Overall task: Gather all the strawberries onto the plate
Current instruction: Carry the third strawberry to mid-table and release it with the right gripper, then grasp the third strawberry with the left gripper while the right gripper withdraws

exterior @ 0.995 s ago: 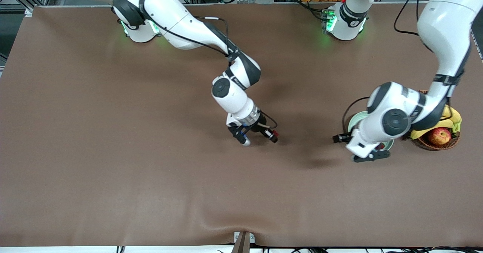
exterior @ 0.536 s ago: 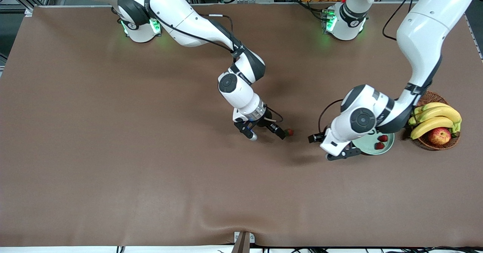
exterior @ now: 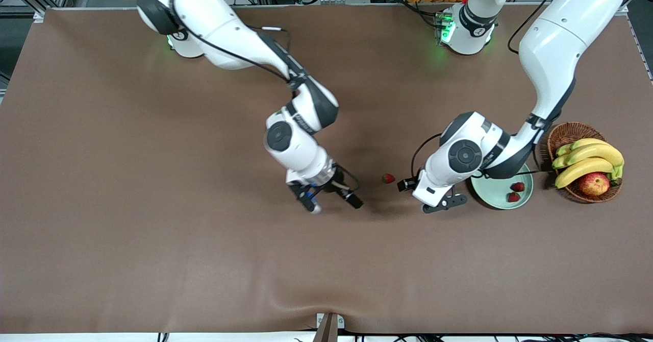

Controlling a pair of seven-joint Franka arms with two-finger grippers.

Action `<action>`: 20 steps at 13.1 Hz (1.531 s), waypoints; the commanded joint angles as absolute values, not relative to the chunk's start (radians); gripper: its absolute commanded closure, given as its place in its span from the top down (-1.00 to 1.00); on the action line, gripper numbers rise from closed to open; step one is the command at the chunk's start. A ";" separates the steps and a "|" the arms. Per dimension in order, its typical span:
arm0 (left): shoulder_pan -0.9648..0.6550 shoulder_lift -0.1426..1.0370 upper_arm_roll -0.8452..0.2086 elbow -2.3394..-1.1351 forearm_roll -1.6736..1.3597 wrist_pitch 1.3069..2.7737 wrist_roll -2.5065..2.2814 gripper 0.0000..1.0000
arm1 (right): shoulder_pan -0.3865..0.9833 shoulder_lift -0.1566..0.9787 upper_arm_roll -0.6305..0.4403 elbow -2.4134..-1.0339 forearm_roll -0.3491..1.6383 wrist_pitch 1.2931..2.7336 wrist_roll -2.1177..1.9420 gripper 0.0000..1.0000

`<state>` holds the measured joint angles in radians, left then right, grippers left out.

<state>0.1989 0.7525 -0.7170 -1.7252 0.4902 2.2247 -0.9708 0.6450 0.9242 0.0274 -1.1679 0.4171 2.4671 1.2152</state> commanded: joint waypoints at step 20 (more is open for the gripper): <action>0.026 0.805 -0.649 -1.729 0.644 2.264 -1.937 0.04 | -0.008 0.292 0.054 -1.187 0.071 1.395 0.312 1.00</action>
